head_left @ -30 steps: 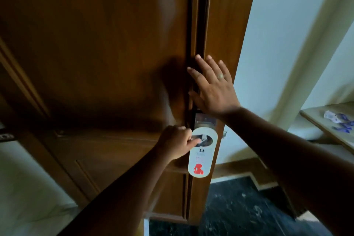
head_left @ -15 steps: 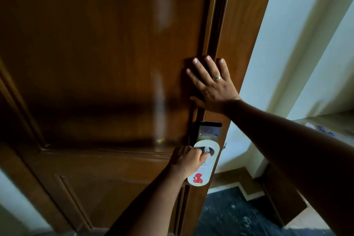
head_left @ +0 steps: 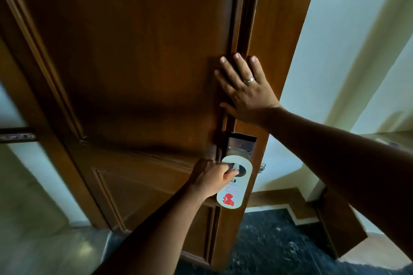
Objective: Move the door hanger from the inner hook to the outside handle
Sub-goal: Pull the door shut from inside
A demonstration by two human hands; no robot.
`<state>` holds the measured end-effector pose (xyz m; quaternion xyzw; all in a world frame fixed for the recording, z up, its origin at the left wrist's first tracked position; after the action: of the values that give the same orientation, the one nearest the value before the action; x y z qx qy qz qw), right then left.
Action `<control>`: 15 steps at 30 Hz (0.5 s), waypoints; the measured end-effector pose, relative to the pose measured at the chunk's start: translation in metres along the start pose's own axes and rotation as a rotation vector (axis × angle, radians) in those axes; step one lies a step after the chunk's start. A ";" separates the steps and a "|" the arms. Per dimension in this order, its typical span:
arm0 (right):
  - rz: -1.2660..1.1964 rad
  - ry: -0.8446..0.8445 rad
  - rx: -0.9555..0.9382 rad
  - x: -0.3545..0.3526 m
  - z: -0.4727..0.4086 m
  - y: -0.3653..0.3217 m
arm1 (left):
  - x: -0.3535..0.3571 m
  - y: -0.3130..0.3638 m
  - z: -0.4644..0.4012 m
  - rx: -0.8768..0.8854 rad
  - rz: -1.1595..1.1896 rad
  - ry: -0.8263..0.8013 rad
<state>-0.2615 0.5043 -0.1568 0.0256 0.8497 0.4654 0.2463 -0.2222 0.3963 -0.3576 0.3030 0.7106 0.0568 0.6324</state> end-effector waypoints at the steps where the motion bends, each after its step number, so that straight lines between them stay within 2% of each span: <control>1: -0.003 0.008 -0.007 -0.010 0.002 -0.005 | -0.006 0.001 0.011 0.008 -0.012 0.017; 6: 0.014 0.006 -0.091 -0.063 0.012 -0.026 | -0.032 0.010 0.067 -0.008 -0.205 0.092; 11: 0.004 -0.002 -0.179 -0.122 0.016 -0.053 | -0.049 0.012 0.128 -0.133 -0.286 0.038; 15: -0.049 -0.021 -0.243 -0.175 0.014 -0.079 | -0.069 0.016 0.183 -0.137 -0.417 0.057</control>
<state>-0.0871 0.4232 -0.1576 -0.0201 0.7849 0.5584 0.2677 -0.0439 0.3196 -0.3261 0.1040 0.7701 -0.0183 0.6291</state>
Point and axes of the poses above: each hand's wrist, its own z-axis away from the middle knuckle, its own x-axis out of the palm, y = z × x, the point moved 3 cm from there along -z, towards the middle knuckle, and after that the axes turned 11 degrees about -x, right-handed, at the moved point
